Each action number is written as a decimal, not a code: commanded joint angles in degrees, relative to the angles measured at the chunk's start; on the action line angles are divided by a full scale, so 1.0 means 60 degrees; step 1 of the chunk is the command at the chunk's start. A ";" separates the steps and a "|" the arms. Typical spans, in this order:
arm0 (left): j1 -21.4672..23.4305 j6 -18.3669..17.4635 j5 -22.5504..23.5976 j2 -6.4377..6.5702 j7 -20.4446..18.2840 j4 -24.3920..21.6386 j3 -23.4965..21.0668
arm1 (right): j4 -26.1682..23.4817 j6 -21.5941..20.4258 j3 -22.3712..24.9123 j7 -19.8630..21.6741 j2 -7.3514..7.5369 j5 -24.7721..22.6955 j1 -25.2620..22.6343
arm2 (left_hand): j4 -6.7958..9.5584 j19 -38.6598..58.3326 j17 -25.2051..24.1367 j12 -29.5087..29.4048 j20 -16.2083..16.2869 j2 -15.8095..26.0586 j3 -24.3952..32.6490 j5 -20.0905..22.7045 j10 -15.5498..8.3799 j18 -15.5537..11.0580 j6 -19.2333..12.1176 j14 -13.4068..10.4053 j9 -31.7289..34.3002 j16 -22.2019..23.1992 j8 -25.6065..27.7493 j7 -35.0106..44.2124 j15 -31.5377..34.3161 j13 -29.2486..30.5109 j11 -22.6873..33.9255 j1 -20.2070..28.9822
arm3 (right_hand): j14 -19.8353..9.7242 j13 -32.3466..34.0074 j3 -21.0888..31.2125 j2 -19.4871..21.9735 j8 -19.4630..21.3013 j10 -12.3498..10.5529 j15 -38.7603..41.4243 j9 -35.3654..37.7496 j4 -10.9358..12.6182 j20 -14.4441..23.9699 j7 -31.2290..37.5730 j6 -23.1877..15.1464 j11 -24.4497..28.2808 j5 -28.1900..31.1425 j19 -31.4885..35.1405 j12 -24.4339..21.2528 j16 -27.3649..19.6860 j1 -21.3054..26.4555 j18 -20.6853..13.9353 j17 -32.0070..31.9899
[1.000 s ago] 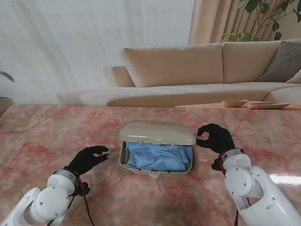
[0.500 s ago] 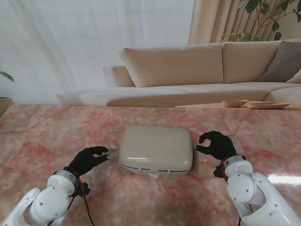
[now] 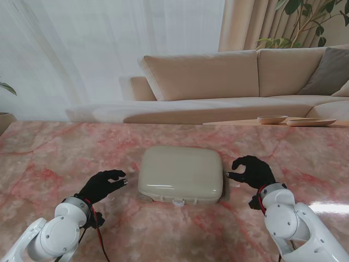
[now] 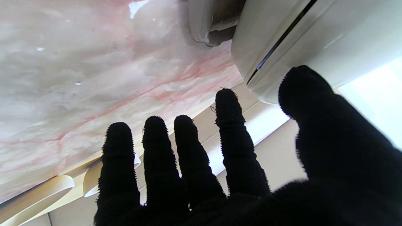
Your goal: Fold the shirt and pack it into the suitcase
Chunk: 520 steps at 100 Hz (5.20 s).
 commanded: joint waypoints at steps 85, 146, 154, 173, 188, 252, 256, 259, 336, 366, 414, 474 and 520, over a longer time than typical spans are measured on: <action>0.0456 -0.0586 0.0203 -0.0052 0.0348 -0.0542 -0.0154 | -0.1477 -0.2296 -0.1031 -0.0760 -0.0003 -0.0678 -0.0590 | 0.0168 0.0007 0.0040 -0.0003 -0.0055 0.0404 -0.0352 -0.0324 -0.0141 0.0304 -0.0713 0.0354 0.0469 0.0083 0.0093 0.0013 0.0118 0.0000 -0.0035 0.0198 | -0.0305 0.0319 -0.0690 0.1191 -0.0111 -0.0151 -0.0221 0.0241 0.0374 -0.0040 -0.0588 0.0109 0.0005 -0.0270 -0.0120 -0.0018 -0.0386 0.0044 -0.0715 0.0130; 0.0455 -0.1259 -0.0031 -0.0029 0.0288 -0.0912 0.0031 | -0.0579 -0.2345 -0.2595 -0.0753 -0.0016 -0.0309 0.0389 | 0.0176 0.0509 0.0386 0.0100 0.0202 0.0425 -0.0352 -0.0569 -0.0190 0.0291 -0.1070 0.0336 0.0826 0.0531 0.0076 -0.0027 0.0639 0.0429 0.0094 0.0191 | -0.0427 0.0180 -0.0504 0.1253 -0.0315 -0.0172 -0.0085 0.0062 0.0437 -0.0298 -0.0879 0.0091 0.0271 -0.0647 0.0233 0.0009 -0.0458 0.0084 -0.0928 -0.0008; 0.0406 -0.1310 -0.0112 -0.0024 0.0250 -0.0902 0.0084 | -0.0440 -0.2313 -0.2655 -0.0835 -0.0017 -0.0415 0.0443 | 0.0179 0.0525 0.0402 0.0117 0.0210 0.0431 -0.0347 -0.0567 -0.0258 0.0288 -0.1083 0.0328 0.0854 0.0556 0.0075 -0.0024 0.0658 0.0447 0.0118 0.0195 | -0.0427 0.0151 -0.0465 0.1229 -0.0316 -0.0185 -0.0072 0.0046 0.0438 -0.0333 -0.0857 0.0082 0.0305 -0.0634 0.0263 0.0006 -0.0468 0.0061 -0.0919 -0.0014; 0.0287 -0.1439 -0.0322 -0.0009 0.0135 -0.0880 0.0202 | -0.0268 -0.2310 -0.2697 -0.0702 0.0007 -0.0329 0.0417 | 0.0177 0.0587 0.0450 0.0145 0.0238 0.0440 -0.0352 -0.0553 -0.0262 0.0282 -0.1112 0.0325 0.0897 0.0628 0.0078 -0.0010 0.0737 0.0518 0.0157 0.0186 | -0.0383 0.0239 -0.0412 0.1216 -0.0314 -0.0187 0.0044 0.0050 0.0434 -0.0351 -0.0802 0.0089 0.0378 -0.0603 0.0403 0.0002 -0.0439 -0.0001 -0.0849 0.0030; 0.0192 -0.1560 -0.0584 -0.0003 0.0041 -0.0838 0.0312 | -0.0116 -0.2328 -0.2722 -0.0426 0.0041 -0.0086 0.0345 | 0.0180 0.0656 0.0482 0.0165 0.0274 0.0442 -0.0347 -0.0533 -0.0248 0.0291 -0.1146 0.0345 0.0949 0.0698 0.0084 0.0007 0.0819 0.0565 0.0191 0.0202 | -0.0356 0.0289 -0.0400 0.1226 -0.0319 -0.0187 0.0124 0.0067 0.0431 -0.0360 -0.0779 0.0092 0.0412 -0.0590 0.0504 -0.0009 -0.0409 -0.0014 -0.0796 0.0051; -0.0443 -0.2414 -0.3927 0.0155 -0.1661 -0.0240 0.1146 | 0.0209 -0.2019 -0.2816 0.0118 0.0061 0.0641 0.0427 | 0.0121 0.2198 0.1202 0.1595 0.1042 0.0159 -0.0319 -0.0377 -0.0408 0.0359 -0.1500 0.0409 0.1819 0.2154 0.0384 0.0173 0.2935 0.1574 0.1848 0.0888 | -0.0346 0.0296 -0.0328 0.1261 -0.0339 -0.0166 0.0203 0.0047 0.0463 -0.0452 -0.0751 0.0129 0.0481 -0.0569 0.0676 -0.0028 -0.0389 0.0083 -0.0760 0.0067; -0.0459 -0.2390 -0.4117 0.0193 -0.1899 -0.0220 0.1163 | 0.0198 -0.2013 -0.2810 0.0140 0.0066 0.0641 0.0421 | 0.0158 0.2460 0.1342 0.1923 0.1159 0.0254 -0.0320 -0.0451 -0.0473 0.0347 -0.1464 0.0370 0.1910 0.2394 0.0192 0.0057 0.3315 0.1731 0.2180 0.0815 | -0.0344 0.0299 -0.0330 0.1255 -0.0340 -0.0166 0.0207 0.0044 0.0463 -0.0457 -0.0753 0.0131 0.0482 -0.0573 0.0683 -0.0029 -0.0390 0.0078 -0.0761 0.0068; -0.0459 -0.2360 -0.4228 0.0216 -0.2037 -0.0213 0.1175 | 0.0191 -0.2011 -0.2805 0.0155 0.0069 0.0636 0.0417 | 0.0189 0.2635 0.1511 0.2221 0.1249 0.0328 -0.0315 -0.0487 -0.0526 0.0389 -0.1414 0.0363 0.2036 0.2570 0.0011 -0.0028 0.3632 0.1910 0.2511 0.0762 | -0.0334 0.0296 -0.0329 0.1259 -0.0340 -0.0148 0.0207 0.0051 0.0463 -0.0461 -0.0750 0.0139 0.0487 -0.0569 0.0688 -0.0029 -0.0391 0.0073 -0.0761 0.0066; -0.0072 -0.0782 -0.5551 0.0833 -0.5325 -0.0313 0.1040 | 0.0189 -0.2026 -0.2879 0.0514 0.0139 0.0710 0.0449 | 0.0370 0.7303 0.6344 0.4407 0.1073 0.0104 -0.0102 -0.1732 -0.2615 -0.0513 0.0524 -0.1553 0.4642 0.2436 -0.1974 -0.0903 0.8969 0.6035 0.7202 0.1578 | -0.0349 0.0275 -0.0324 0.1252 -0.0315 -0.0185 0.0223 0.0037 0.0448 -0.0544 -0.0661 0.0135 0.0516 -0.0423 0.0751 -0.0036 -0.0400 0.0034 -0.0768 0.0051; -0.0487 -0.0213 -0.5795 0.0843 -0.5604 0.0089 0.1317 | 0.0191 -0.1969 -0.2903 0.0526 0.0138 0.0730 0.0456 | 0.0376 0.7535 0.6572 0.4365 0.0982 0.0227 -0.0118 -0.2139 -0.2717 -0.0554 0.1744 -0.1627 0.4603 0.2446 -0.2199 -0.1217 0.9141 0.6167 0.7374 0.1651 | -0.0345 0.0285 -0.0310 0.1241 -0.0309 -0.0175 0.0233 0.0028 0.0447 -0.0563 -0.0645 0.0134 0.0524 -0.0393 0.0761 -0.0038 -0.0401 0.0031 -0.0774 0.0044; -0.1070 0.0984 -0.6400 0.0704 -0.5584 0.0873 0.1771 | 0.0155 -0.1840 -0.2877 0.0579 0.0139 0.0773 0.0420 | 0.0373 0.7782 0.6789 0.4279 0.0808 0.0402 -0.0088 -0.2877 -0.2898 -0.0681 0.2044 -0.1608 0.4591 0.2373 -0.2412 -0.1575 0.9263 0.6330 0.7442 0.1804 | -0.0357 0.0283 -0.0278 0.1213 -0.0295 -0.0170 0.0249 0.0020 0.0443 -0.0580 -0.0610 0.0137 0.0543 -0.0323 0.0780 -0.0036 -0.0399 0.0026 -0.0771 0.0041; -0.1487 0.1412 -0.7089 0.0381 -0.4926 0.1667 0.2081 | 0.0180 -0.1794 -0.2878 0.0663 0.0152 0.0807 0.0428 | 0.0393 0.7967 0.6906 0.4139 0.0647 0.0495 -0.0080 -0.3264 -0.3052 -0.0844 0.0683 -0.1693 0.4532 0.2405 -0.2515 -0.1622 0.9328 0.6387 0.7521 0.2042 | -0.0361 0.0271 -0.0250 0.1205 -0.0279 -0.0187 0.0244 0.0037 0.0436 -0.0597 -0.0558 0.0146 0.0562 -0.0219 0.0795 -0.0036 -0.0408 0.0027 -0.0781 0.0036; -0.1658 0.1491 -0.7377 0.0268 -0.4750 0.1887 0.2162 | 0.0215 -0.1742 -0.2904 0.0688 0.0154 0.0828 0.0438 | 0.1238 0.7684 0.6535 0.4057 0.0960 0.0176 0.2006 -0.3175 -0.2610 -0.0739 0.0046 -0.1612 0.4136 0.2671 -0.2487 -0.1536 0.9248 0.5894 0.7319 0.0837 | -0.0348 0.0265 -0.0234 0.1204 -0.0274 -0.0191 0.0241 0.0068 0.0435 -0.0608 -0.0538 0.0152 0.0570 -0.0170 0.0795 -0.0035 -0.0410 0.0020 -0.0770 0.0029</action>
